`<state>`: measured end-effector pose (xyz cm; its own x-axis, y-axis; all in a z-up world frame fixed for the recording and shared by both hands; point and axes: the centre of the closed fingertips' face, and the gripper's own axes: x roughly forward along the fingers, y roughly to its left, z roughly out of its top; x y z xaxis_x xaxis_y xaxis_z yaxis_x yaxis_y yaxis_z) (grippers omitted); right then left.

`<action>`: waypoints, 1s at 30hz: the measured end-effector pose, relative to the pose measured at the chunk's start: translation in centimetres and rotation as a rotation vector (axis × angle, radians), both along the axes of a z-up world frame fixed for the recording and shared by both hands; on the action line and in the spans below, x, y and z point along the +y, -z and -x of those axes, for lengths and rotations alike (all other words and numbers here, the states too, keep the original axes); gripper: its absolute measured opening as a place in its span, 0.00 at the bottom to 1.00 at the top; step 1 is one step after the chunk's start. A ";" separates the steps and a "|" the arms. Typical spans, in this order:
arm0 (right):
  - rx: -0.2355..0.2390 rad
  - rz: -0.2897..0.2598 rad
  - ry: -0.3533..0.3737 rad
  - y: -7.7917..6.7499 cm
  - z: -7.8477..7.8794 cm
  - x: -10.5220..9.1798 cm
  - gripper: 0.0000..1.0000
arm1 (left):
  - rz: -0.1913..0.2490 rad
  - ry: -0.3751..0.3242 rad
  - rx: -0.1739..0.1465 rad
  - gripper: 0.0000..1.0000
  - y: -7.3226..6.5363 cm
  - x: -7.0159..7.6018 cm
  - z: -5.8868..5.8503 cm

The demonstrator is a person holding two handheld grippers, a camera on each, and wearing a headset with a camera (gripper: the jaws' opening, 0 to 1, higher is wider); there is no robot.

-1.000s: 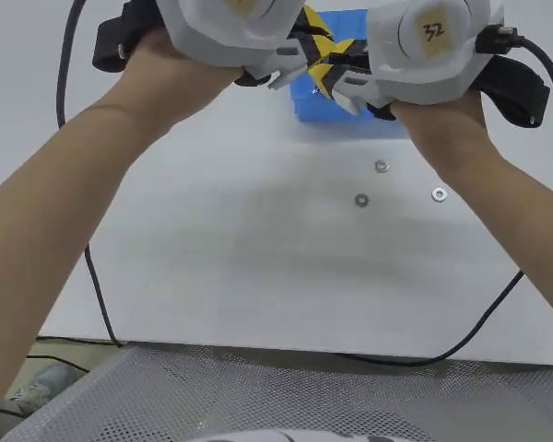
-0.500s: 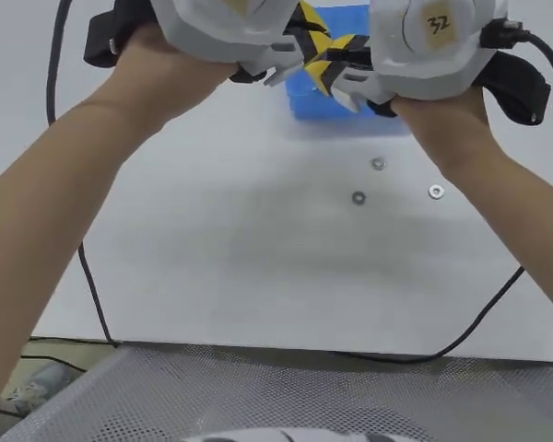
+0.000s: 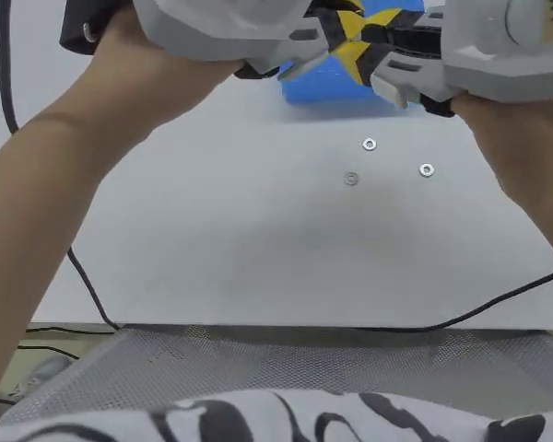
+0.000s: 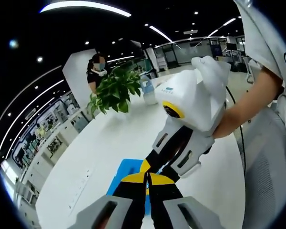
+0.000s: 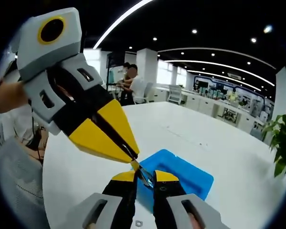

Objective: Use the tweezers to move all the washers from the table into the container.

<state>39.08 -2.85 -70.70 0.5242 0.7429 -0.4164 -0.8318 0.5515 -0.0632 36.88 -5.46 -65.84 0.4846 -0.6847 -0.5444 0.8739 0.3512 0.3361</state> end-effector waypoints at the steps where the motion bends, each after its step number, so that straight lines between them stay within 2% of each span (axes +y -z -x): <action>1: 0.007 -0.005 0.003 0.0 0.3 -0.2 0.09 | 0.002 0.003 0.002 0.00 -0.1 -0.1 0.2; 5: 0.037 -0.013 0.018 0.4 1.4 -0.9 0.09 | 0.004 0.026 0.027 0.00 0.2 -0.8 1.5; 6: 0.052 -0.017 0.018 0.6 2.1 -0.8 0.09 | 0.003 0.032 0.036 0.00 0.4 -1.0 1.9; 10: 0.087 -0.021 0.022 1.6 3.4 -1.0 0.09 | -0.001 0.036 0.058 0.00 1.2 -1.2 3.5; 14: 0.115 -0.005 0.016 2.7 4.8 -0.9 0.09 | -0.004 0.031 0.095 0.00 1.9 -1.1 4.4; 15: 0.129 -0.009 0.015 2.9 5.3 -0.8 0.09 | -0.001 0.029 0.107 0.00 1.8 -1.0 4.1; 17: 0.145 -0.010 0.012 3.3 5.7 -0.8 0.09 | -0.004 0.028 0.124 0.00 2.6 -1.0 5.1; 19: 0.164 -0.006 0.010 3.8 6.0 -0.7 0.10 | -0.002 0.028 0.134 0.00 2.6 -1.0 5.1; 22: 0.190 0.003 0.000 4.4 6.6 -0.7 0.10 | -0.004 0.025 0.150 0.00 3.5 -1.0 5.7; 28: 0.212 0.004 -0.001 5.0 7.1 -0.6 0.09 | 0.006 0.011 0.181 0.00 4.1 -1.0 6.1; 30: 0.219 0.004 -0.003 5.1 7.2 -0.5 0.09 | 0.000 0.010 0.182 0.00 4.2 -1.0 6.1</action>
<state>31.90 -3.36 -75.79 0.4182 0.7425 -0.5233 -0.8277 0.5488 0.1172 30.79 -6.44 -70.03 0.3710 -0.6890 -0.6226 0.9238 0.3420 0.1721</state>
